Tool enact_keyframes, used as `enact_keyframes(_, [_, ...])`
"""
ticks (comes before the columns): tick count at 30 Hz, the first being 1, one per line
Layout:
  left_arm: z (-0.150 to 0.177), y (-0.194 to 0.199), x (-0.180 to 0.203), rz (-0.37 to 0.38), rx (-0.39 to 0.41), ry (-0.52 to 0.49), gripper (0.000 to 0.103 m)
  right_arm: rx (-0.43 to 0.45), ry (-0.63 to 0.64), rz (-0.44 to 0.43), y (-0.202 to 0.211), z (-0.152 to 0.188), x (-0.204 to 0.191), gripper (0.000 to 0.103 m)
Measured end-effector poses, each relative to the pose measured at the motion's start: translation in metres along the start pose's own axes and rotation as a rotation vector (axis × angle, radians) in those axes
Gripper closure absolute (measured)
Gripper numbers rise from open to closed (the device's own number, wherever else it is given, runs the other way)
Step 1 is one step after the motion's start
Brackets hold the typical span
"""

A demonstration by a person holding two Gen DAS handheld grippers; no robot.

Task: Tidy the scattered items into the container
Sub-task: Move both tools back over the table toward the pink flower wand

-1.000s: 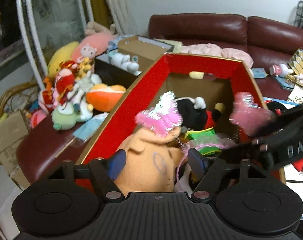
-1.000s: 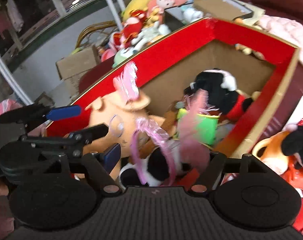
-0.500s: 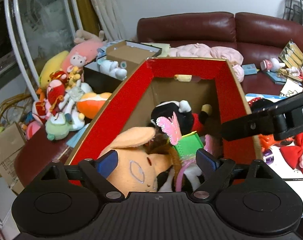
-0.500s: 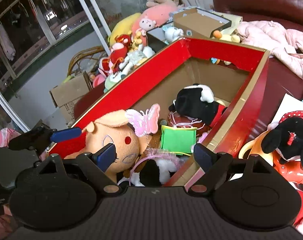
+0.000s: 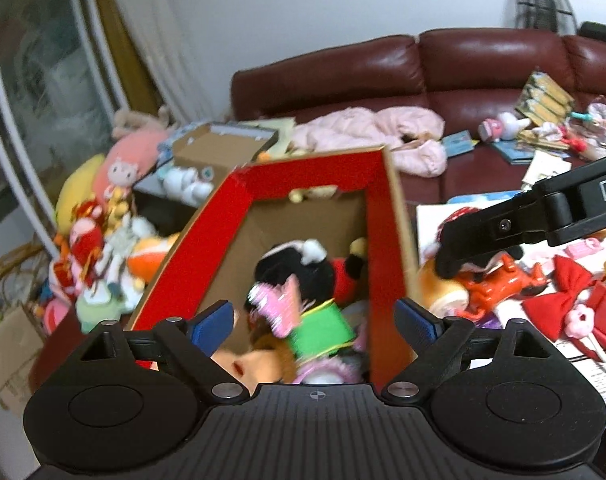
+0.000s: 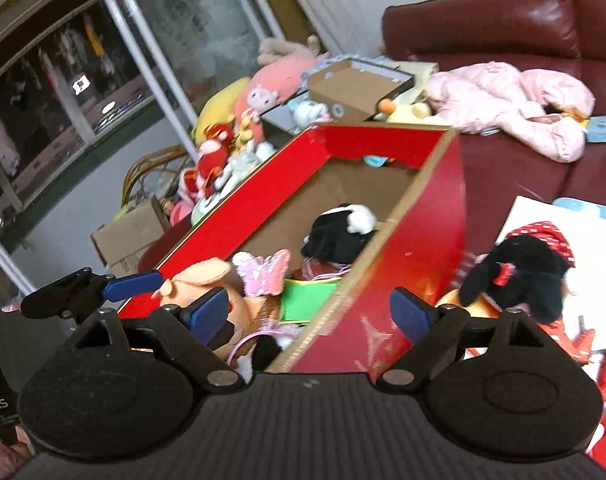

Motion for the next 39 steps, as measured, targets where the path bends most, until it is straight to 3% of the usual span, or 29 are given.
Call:
enact_keyframes(9, [-0.018,-0.001,0.059,0.095,0.039,-0.068,0.005,0.042,-0.076,0.097,0.039,0.002,0.05,0.008])
enact_keyframes(18, [-0.023,-0.005,0.108,0.181,0.046,-0.092,0.0,0.099,-0.208,0.288,0.094,0.007,0.134,0.007])
enact_keyframes(24, [-0.008,-0.024,0.147,0.28,-0.025,-0.067,0.0,0.14,-0.304,0.43,0.136,0.029,0.189,0.006])
enact_keyframes(32, [0.039,-0.052,0.219,0.414,-0.159,-0.087,0.0,0.141,-0.462,0.613,0.19,0.081,0.248,0.006])
enact_keyframes(39, [0.08,-0.076,0.272,0.517,-0.271,-0.067,0.003,0.12,-0.497,0.683,0.209,0.11,0.268,0.007])
Point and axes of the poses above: each gripper's, at about its wrist camera, not at the fingertips, and y roughly against the way its jaws point, x to its right, z to its underside, the point moved 5 cm from there along -y, roughly the way its jaws point, and after that the axes turned 14 degrees about x, right-handed, at the moved point
